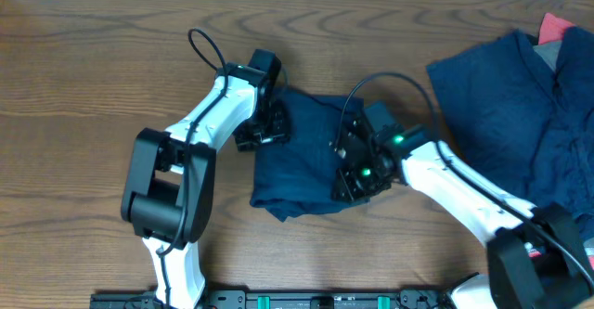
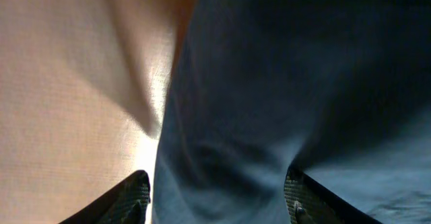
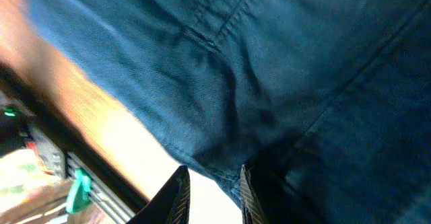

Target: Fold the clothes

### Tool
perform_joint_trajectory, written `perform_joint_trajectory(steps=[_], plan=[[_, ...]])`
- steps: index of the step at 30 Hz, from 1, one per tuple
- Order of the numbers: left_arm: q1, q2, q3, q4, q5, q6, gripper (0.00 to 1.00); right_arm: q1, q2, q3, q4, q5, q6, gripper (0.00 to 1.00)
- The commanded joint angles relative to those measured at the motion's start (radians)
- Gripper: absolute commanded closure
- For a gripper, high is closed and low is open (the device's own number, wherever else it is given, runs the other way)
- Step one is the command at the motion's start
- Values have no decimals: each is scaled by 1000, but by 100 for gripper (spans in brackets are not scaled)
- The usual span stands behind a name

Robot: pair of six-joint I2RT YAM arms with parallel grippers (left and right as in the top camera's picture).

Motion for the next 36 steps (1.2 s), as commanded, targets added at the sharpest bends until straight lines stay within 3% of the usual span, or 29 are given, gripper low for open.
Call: perform_joint_trajectory(steps=[1,6,10,12,17,23,28,36], plan=[[3,27,5,-85,-3,9,35,10,61,-60,18,23,19,77],[3,28,4,-246,28,9,35,-43,127,-83,33,324,140,79],[-3,28,4,-349,193,10,31,-123,132,-79,160,535,165,74],[-11,28,4,-372,273,11,27,-165,132,-64,263,566,164,67],[-26,2,4,-373,316,32,24,-229,130,27,357,484,159,66],[-1,-111,6,-243,208,43,21,-224,119,140,247,389,89,62],[9,-180,6,-27,119,164,2,-214,72,156,178,389,89,60],[12,-100,5,86,137,193,2,-214,26,156,86,391,89,59]])
